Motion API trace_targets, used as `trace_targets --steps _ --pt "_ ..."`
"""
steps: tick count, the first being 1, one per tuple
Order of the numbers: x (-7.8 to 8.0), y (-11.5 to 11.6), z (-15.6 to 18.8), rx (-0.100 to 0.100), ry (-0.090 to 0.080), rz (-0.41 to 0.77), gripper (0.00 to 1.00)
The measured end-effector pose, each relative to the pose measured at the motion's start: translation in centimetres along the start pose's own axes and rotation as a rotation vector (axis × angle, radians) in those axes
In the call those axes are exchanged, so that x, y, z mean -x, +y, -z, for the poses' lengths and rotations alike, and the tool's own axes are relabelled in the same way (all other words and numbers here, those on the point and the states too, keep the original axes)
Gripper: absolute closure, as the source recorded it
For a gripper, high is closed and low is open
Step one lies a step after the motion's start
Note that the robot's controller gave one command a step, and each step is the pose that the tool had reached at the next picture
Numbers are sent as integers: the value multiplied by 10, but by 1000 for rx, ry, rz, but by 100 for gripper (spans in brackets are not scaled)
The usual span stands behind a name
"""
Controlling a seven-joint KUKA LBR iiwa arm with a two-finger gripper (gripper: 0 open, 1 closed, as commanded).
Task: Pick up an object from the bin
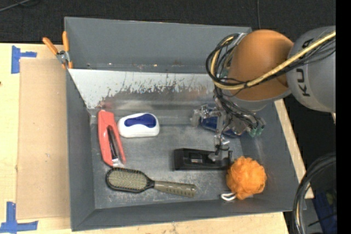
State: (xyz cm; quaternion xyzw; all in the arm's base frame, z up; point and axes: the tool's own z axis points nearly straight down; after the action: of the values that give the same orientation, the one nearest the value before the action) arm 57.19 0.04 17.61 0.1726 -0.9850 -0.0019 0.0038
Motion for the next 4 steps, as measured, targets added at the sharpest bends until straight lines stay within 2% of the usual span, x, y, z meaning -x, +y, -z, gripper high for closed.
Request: trace_targets --steps 1,2,3,4 --pt "-4 -14 -21 -1 -2 -128 0" --pt "9 -15 -71 0 -1 112 0" --pt "17 -23 -92 4 15 162 0" --pt "19 -24 -90 4 10 204 0"
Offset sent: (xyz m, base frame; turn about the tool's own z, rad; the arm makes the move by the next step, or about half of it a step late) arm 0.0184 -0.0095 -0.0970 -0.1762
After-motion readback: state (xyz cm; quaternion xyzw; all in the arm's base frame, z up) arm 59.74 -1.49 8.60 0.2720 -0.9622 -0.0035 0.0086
